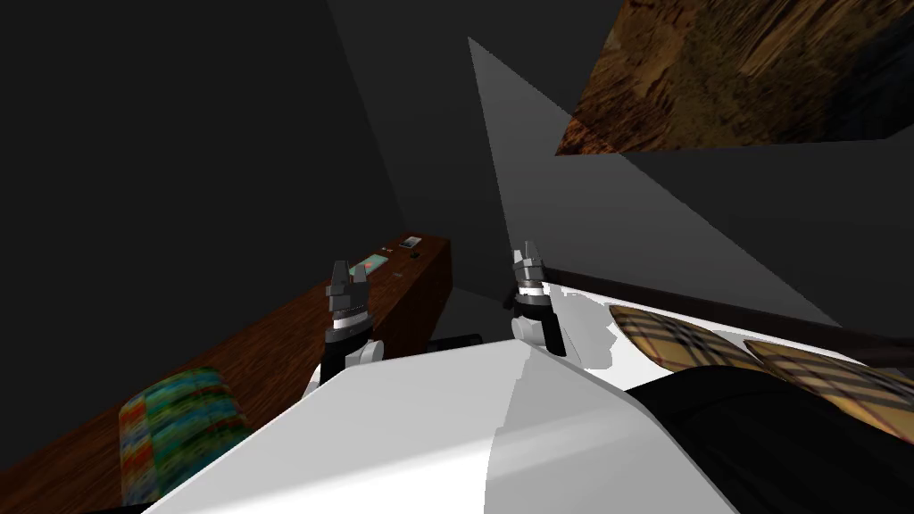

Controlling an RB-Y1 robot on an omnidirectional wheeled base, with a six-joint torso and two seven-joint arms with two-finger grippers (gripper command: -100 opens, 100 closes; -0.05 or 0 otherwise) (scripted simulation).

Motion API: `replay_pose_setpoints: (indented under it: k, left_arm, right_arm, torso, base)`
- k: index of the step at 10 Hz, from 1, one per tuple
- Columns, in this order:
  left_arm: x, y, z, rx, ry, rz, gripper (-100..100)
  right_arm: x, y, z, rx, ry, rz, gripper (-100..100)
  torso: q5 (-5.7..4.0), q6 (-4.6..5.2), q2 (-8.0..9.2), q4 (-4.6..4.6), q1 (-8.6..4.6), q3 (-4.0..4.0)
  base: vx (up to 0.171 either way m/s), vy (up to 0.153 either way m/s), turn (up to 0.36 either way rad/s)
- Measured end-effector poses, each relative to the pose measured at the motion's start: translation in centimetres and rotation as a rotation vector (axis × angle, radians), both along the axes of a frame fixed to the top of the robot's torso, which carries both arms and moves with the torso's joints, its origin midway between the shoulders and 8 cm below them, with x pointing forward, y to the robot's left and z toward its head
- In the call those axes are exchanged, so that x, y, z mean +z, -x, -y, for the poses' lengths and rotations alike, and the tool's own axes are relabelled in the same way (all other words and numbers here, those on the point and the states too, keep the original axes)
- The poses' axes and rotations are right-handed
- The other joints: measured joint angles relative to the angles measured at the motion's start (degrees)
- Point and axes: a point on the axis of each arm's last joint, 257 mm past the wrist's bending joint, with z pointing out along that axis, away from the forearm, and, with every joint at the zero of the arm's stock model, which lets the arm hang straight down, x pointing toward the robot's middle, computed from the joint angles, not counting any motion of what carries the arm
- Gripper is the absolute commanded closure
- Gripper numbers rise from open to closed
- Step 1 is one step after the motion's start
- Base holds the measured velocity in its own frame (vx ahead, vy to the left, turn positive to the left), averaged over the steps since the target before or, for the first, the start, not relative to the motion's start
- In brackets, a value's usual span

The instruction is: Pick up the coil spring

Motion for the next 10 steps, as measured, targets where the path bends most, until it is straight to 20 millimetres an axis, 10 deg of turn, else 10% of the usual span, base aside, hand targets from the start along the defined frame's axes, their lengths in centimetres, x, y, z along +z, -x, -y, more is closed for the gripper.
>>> replay_pose_setpoints:
  k: [10]
  left_arm:
    - [-0.5, -3.9, -2.4, -0.195, 0.152, -0.128, -100]
  right_arm:
    - [0.0, 0.0, 0.0, 0.000, 0.000, 0.000, 0]
  torso:
    - [-0.02, 0.01, -0.02, 0.00, -0.10, -0.01]
  base:
    - [-0.005, -0.060, -0.077]
